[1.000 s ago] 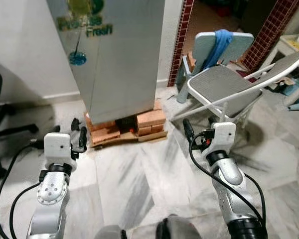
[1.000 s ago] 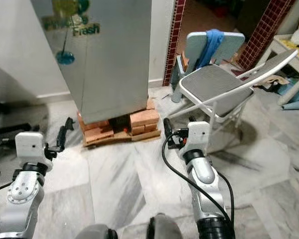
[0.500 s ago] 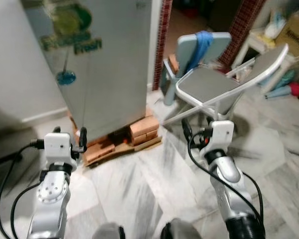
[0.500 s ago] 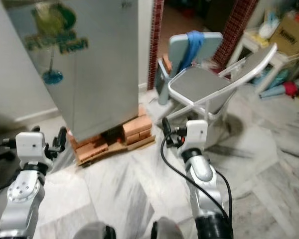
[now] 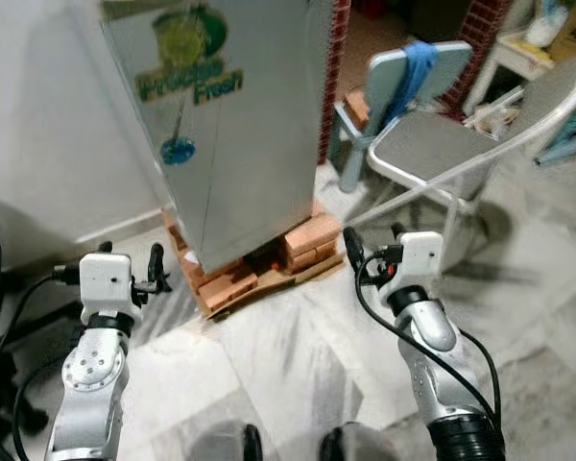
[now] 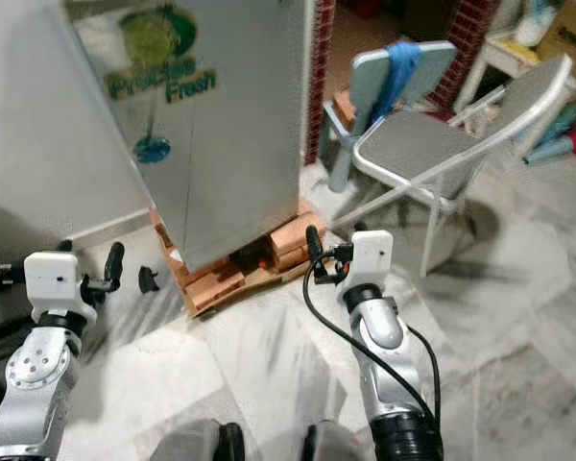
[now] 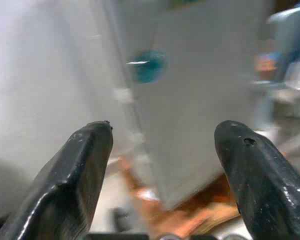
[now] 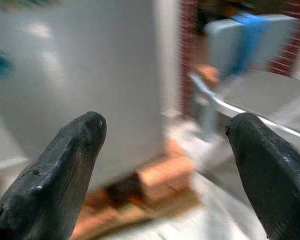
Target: Restocking fridge
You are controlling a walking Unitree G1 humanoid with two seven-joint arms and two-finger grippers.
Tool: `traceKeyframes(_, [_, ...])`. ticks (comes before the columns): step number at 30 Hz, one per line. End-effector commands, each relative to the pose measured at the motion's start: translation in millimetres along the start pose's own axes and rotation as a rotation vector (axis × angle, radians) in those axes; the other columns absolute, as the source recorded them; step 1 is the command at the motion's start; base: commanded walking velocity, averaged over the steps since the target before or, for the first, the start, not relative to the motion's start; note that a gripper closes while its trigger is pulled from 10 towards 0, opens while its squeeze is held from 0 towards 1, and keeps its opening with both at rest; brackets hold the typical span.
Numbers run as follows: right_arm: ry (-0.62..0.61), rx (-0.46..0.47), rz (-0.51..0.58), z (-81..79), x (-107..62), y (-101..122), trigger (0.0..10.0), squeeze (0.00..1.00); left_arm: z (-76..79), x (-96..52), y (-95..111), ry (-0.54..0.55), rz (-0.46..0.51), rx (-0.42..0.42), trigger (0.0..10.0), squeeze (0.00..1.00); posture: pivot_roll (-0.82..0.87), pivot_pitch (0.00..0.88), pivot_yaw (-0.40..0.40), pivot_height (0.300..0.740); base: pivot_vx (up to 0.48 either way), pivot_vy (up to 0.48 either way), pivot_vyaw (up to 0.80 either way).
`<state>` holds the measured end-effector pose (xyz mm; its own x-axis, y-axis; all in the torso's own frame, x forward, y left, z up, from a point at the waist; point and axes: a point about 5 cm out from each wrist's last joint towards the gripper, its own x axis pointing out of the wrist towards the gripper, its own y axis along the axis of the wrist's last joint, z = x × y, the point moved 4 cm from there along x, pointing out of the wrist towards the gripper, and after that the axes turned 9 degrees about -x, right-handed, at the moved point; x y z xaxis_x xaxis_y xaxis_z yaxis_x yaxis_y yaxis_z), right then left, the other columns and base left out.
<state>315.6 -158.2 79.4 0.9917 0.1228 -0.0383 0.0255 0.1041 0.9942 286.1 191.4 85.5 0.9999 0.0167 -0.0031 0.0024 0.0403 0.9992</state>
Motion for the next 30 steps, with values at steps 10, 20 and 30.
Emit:
traceKeyframes(10, [-0.037, 0.043, 0.014, 6.5, -1.7, 1, 10.0, 0.0, -11.8, -15.0, -24, 0.039, -0.084, 0.015, 10.0, 0.0, 0.09, 0.088, -0.006, 0.74, 0.0, 0.472, -0.8])
traceKeyframes(20, [-0.02, 0.022, 0.03, 5.6, 2.7, 6, 10.0, 0.0, -15.5, -5.6, -15, 0.055, -0.049, 0.015, 10.0, 0.0, 0.09, 0.091, -0.02, 0.74, 0.0, 0.472, -0.8])
traceKeyframes(30, [0.015, -0.001, 0.036, 2.8, 3.3, 7, 10.0, 0.0, -16.9, -9.4, -18, 0.084, -0.047, 0.026, 10.0, 0.0, 0.09, 0.08, -0.047, 0.74, 0.0, 0.463, -0.21])
